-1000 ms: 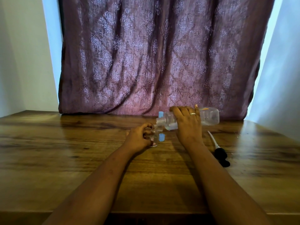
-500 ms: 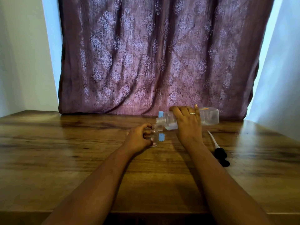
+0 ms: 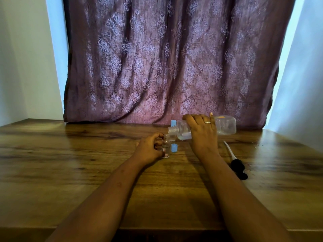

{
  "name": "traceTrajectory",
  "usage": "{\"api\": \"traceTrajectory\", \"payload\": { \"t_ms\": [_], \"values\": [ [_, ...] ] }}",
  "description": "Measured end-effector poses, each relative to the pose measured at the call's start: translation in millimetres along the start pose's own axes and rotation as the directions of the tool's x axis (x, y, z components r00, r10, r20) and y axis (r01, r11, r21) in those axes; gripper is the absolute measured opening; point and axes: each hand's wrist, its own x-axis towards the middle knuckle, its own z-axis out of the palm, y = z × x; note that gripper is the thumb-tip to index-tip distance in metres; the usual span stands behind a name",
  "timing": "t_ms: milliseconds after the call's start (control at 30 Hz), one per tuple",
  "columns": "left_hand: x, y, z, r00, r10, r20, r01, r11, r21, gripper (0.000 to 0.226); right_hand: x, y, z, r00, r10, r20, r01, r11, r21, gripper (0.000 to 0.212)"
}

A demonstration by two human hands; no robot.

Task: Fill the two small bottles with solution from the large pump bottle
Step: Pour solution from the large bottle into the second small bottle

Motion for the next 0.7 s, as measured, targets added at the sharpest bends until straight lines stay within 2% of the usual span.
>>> {"api": "traceTrajectory", "payload": {
  "t_ms": [267, 500, 700],
  "values": [
    [1.4, -1.7, 0.8, 1.0, 0.03, -0.007, -0.03, 0.999, 0.034, 0.063, -1.2, -1.6, -3.8, 1.0, 0.004, -0.008, -0.003, 1.0, 0.019, 0.051],
    [-1.1, 1.7, -2.0, 1.0, 0.024, -0.015, -0.023, 1.0, 0.014, 0.052, -1.3, -1.4, -5.4, 1.0, -0.001, 0.016, 0.0, 1.0, 0.019, 0.054],
    [-1.7, 1.9, -0.5, 1.0, 0.028, -0.007, -0.027, 0.998, 0.056, 0.061, -0.1, -1.3, -4.8, 0.999, 0.0, 0.048, 0.0, 1.0, 0.015, 0.053]
  ]
}}
